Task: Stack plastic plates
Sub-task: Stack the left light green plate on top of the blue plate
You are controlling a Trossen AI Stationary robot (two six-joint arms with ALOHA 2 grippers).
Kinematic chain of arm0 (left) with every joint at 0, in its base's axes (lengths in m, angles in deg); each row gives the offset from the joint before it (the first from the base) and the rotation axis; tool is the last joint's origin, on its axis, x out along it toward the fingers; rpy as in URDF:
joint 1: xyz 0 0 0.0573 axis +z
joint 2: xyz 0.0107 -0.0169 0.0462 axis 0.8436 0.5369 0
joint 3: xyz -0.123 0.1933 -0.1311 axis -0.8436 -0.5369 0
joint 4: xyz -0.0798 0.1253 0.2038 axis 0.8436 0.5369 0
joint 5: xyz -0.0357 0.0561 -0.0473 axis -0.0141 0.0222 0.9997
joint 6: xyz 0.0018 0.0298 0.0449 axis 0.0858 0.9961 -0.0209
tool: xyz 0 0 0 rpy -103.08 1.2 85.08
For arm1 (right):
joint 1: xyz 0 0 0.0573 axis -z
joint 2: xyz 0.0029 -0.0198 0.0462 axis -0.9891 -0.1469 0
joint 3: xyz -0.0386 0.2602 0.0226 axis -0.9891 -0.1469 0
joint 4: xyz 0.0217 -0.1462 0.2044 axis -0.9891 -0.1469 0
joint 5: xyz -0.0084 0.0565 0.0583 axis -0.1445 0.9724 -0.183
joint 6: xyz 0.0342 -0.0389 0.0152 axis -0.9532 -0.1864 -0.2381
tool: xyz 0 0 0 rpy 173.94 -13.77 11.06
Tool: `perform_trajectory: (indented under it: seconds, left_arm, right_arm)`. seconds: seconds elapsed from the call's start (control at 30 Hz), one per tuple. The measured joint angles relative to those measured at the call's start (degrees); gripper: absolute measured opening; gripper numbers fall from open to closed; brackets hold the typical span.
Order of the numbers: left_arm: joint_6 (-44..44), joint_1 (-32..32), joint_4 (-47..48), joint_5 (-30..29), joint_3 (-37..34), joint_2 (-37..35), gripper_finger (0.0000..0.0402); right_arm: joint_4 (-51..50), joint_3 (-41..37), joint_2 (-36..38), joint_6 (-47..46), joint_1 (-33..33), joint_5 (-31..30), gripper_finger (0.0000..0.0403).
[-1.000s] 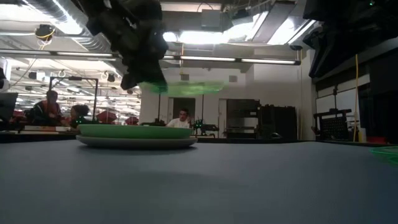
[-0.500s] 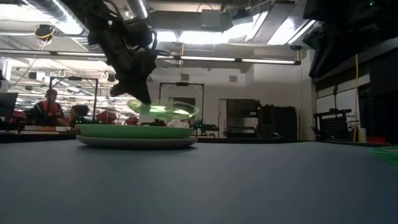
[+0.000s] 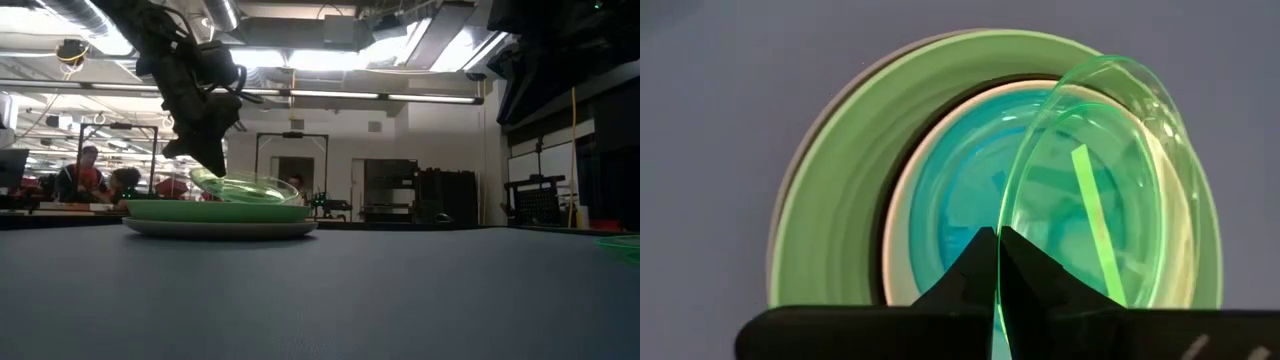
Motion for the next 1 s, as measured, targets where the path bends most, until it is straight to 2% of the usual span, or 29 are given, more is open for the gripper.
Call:
perform_trajectory:
  seconds: [0.27,0.63,1.0]
  left_arm:
    - [-1.96,-0.04,0.0,-3.2,-0.02,0.02,0.0]
    - [-2.01,-0.32,0.02,-3.24,-0.02,0.02,0.0]
    - [-1.96,-3.54,0.02,-7.47,-0.03,0.04,0.0]
  right_arm:
    - [0.0,0.0,0.0,-0.01,0.0,-0.01,0.0073]
    - [0.0,0.0,0.0,0.0,-0.02,0.0,0.0073]
    - [0.0,0.0,0.0,-0.02,-0.02,0.01,0.0073]
